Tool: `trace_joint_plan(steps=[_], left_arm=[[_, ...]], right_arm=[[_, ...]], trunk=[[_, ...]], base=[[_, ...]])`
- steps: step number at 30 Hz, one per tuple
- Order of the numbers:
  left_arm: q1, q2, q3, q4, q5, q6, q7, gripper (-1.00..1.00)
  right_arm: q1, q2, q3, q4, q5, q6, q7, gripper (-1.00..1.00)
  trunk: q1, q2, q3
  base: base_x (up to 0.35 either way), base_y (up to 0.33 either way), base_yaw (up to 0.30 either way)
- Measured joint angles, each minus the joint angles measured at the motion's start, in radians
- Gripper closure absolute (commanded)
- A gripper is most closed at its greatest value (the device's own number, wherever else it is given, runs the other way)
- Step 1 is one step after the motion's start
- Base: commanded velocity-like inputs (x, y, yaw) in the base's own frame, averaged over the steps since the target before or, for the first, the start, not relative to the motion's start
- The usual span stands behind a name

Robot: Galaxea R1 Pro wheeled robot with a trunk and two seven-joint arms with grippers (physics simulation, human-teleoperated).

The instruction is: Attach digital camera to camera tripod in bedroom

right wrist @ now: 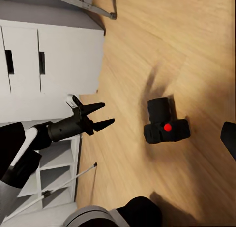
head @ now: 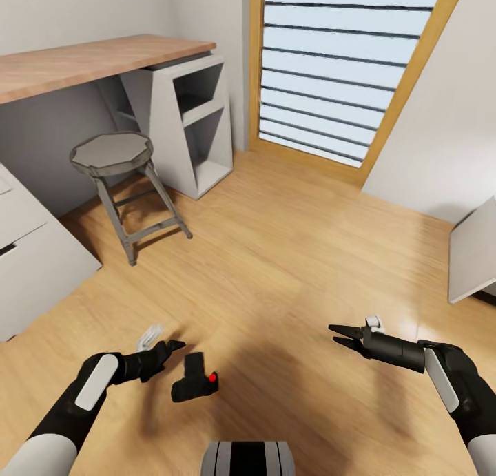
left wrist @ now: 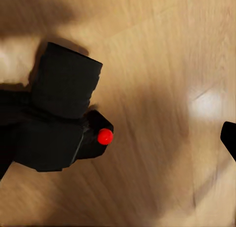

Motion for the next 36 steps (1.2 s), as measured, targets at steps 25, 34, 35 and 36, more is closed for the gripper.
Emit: trace_joint_plan(steps=[25, 34, 35, 36], left_arm=[[0.0, 0.04, -0.002, 0.029, 0.079, -0.004, 0.0, -1.0], [0.0, 0.042, -0.001, 0.041, 0.078, -0.007, 0.0, -1.0], [-0.001, 0.042, -0.001, 0.044, 0.078, -0.008, 0.0, -1.0], [-0.001, 0.042, -0.001, 0.045, 0.078, -0.009, 0.0, -1.0]], right_arm=[[0.0, -0.001, -0.001, 0.0, 0.0, 0.0, 0.0, -1.0], [0.0, -0.01, -0.001, 0.0, 0.0, 0.0, 0.0, -1.0], [0.0, -0.012, -0.001, 0.0, 0.0, 0.0, 0.0, -1.0], [0.0, -0.013, -0.001, 0.0, 0.0, 0.0, 0.0, -1.0]], trunk=[[0.011, -0.006, -0.097], [0.015, -0.008, -0.132], [0.016, -0.008, -0.135], [0.016, -0.008, -0.139]], base=[[0.0, 0.0, 0.0], [0.0, 0.0, 0.0], [0.0, 0.0, 0.0], [0.0, 0.0, 0.0]])
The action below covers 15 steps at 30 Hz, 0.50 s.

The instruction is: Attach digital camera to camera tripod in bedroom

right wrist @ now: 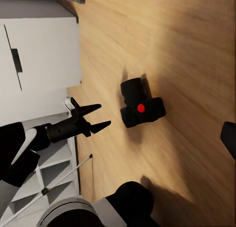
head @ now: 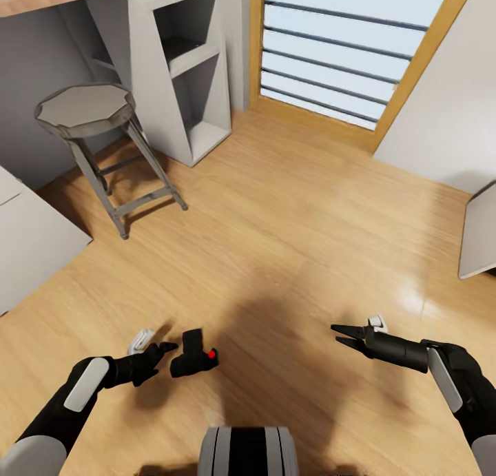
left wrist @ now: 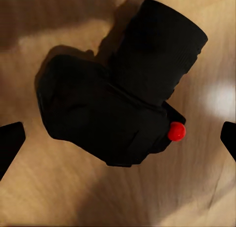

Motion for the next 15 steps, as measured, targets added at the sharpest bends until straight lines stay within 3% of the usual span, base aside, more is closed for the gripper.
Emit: trace_joint_plan(steps=[15], left_arm=[[0.001, -0.001, 0.0, -0.002, 0.002, -0.004, -0.001, -1.0]], right_arm=[[0.0, -0.003, -0.001, 0.0, 0.0, 0.006, -0.001, -1.0]], trunk=[[0.006, -0.003, -0.054]], base=[[0.0, 0.0, 0.0]])
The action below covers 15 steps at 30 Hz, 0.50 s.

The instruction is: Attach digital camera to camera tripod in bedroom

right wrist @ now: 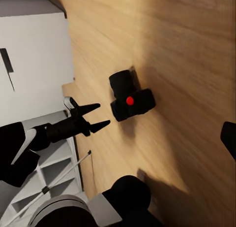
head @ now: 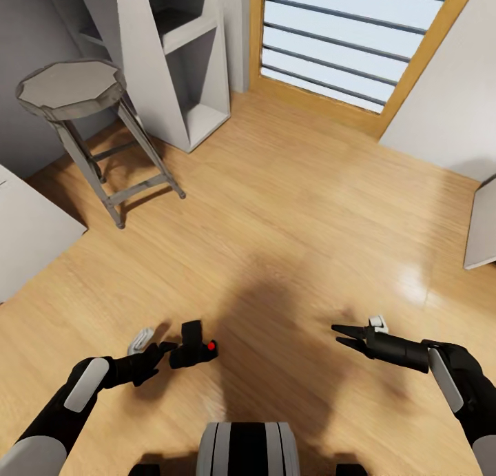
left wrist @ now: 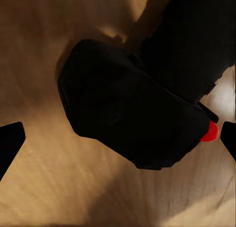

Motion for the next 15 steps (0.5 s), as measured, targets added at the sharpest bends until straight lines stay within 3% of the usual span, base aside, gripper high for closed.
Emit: trace_joint_plan(steps=[10, 15], left_arm=[[0.001, 0.003, 0.001, -0.013, -0.001, -0.002, 0.0, -1.0], [0.001, 0.019, 0.001, -0.041, -0.003, 0.012, 0.001, -1.0]], right_arm=[[0.001, 0.001, 0.001, 0.0, 0.004, 0.008, -0.002, -1.0], [0.001, -0.006, 0.001, 0.0, 0.003, 0.005, -0.002, -1.0]], trunk=[[0.0, 0.0, 0.0], [0.0, 0.0, 0.0]], base=[[0.0, 0.0, 0.0], [0.0, 0.0, 0.0]])
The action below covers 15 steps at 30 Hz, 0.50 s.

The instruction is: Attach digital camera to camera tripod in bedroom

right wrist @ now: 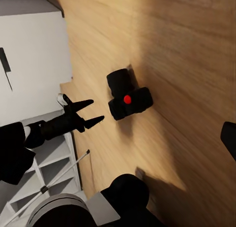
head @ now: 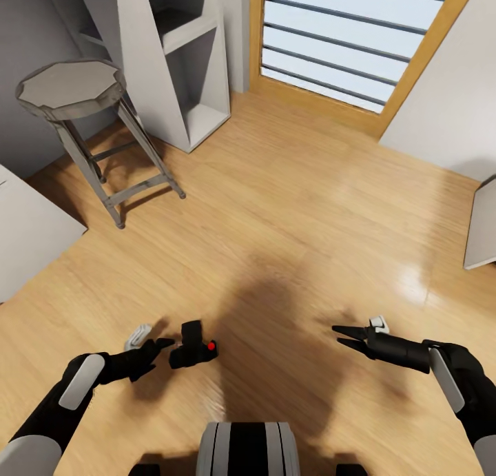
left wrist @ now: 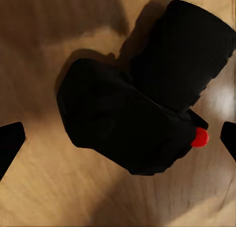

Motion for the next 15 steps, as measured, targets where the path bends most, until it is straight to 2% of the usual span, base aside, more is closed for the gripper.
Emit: trace_joint_plan(steps=[10, 15], left_arm=[[0.0, 0.018, 0.001, -0.056, -0.004, 0.003, 0.001, -1.0], [0.0, 0.045, 0.0, -0.084, -0.015, -0.008, 0.007, -1.0]], right_arm=[[0.0, -0.003, 0.0, 0.0, -0.003, 0.0, 0.0, -1.0], [0.0, -0.003, -0.001, 0.0, -0.003, 0.0, 0.0, -1.0]], trunk=[[0.0, 0.0, 0.0], [0.0, 0.0, 0.0]], base=[[0.0, 0.0, 0.0], [0.0, 0.0, 0.0]])
